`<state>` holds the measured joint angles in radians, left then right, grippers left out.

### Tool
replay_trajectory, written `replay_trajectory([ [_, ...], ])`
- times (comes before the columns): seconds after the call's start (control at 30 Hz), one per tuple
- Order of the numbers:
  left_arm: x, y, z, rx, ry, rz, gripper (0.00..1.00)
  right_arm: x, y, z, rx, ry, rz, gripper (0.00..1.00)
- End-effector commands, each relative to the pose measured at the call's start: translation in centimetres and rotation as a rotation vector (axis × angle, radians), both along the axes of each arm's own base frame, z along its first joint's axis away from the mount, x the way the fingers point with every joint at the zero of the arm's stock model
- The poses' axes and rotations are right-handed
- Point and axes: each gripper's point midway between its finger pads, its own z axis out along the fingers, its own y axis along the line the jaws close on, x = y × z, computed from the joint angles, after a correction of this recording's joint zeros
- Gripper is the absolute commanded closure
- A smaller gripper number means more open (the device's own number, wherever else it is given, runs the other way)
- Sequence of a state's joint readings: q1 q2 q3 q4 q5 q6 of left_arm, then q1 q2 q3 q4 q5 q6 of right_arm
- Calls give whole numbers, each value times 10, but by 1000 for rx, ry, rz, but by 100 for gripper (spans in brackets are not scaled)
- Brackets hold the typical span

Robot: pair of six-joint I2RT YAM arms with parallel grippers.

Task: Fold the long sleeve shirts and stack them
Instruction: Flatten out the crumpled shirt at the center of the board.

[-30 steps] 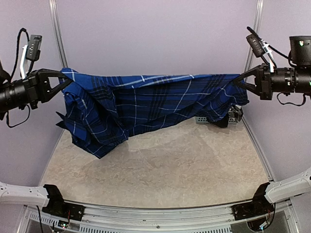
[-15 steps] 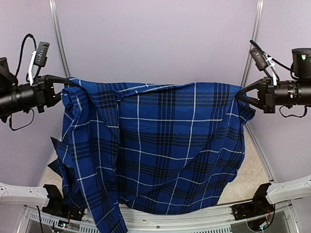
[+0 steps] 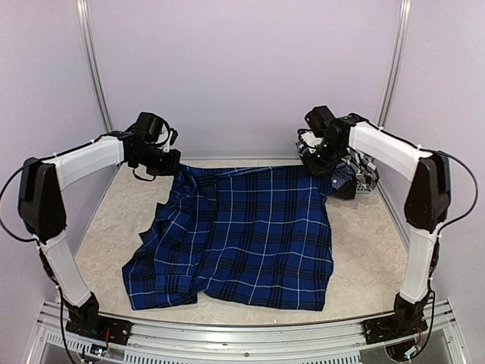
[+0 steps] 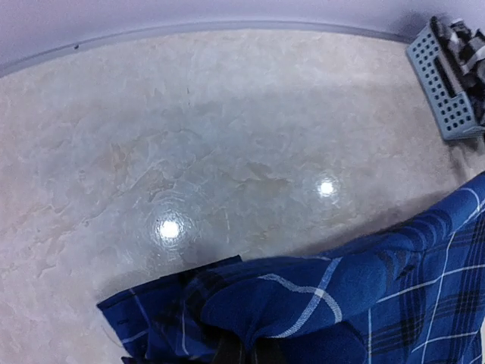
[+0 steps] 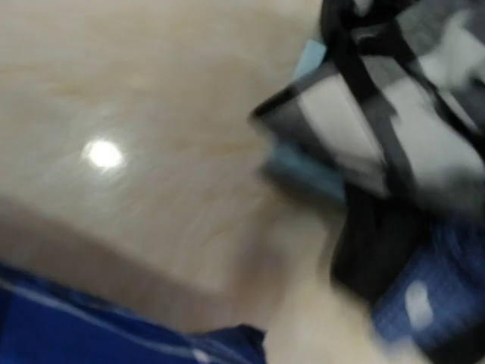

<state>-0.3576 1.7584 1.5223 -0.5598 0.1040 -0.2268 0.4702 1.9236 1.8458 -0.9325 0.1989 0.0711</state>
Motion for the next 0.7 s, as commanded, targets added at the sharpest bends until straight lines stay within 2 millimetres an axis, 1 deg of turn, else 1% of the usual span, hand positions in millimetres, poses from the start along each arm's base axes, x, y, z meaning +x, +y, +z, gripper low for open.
replay_trajectory([
  [0.0,45,2,-24,13,-17,67,100,59,-4,-9,-99,-85,-5,100],
  [0.03,51,3,-32,14,-9,73,100,66,1,-14,-106,-92,4,100],
  [0.07,56,3,-34,12,-15,82,100,72,5,-18,-107,-93,19,100],
  [0.1,61,5,-40,20,-11,91,100,78,10,-20,-100,-96,30,100],
  [0.17,68,8,-44,21,-16,109,100,85,18,-20,-94,-107,44,100],
  [0.3,78,21,-54,39,-17,153,100,93,28,-12,-102,-156,72,100],
  [0.4,85,30,-50,21,-41,182,100,100,34,-4,-92,-196,91,100],
  [0.47,91,33,-45,9,-62,194,100,110,34,0,-105,-232,83,100],
  [0.53,97,35,-43,6,-73,199,100,120,33,-2,-125,-251,71,100],
  [0.6,106,39,-49,25,-76,218,96,128,31,-7,-143,-260,57,99],
  [0.67,113,40,-56,15,-77,227,93,137,28,-11,-161,-280,37,90],
])
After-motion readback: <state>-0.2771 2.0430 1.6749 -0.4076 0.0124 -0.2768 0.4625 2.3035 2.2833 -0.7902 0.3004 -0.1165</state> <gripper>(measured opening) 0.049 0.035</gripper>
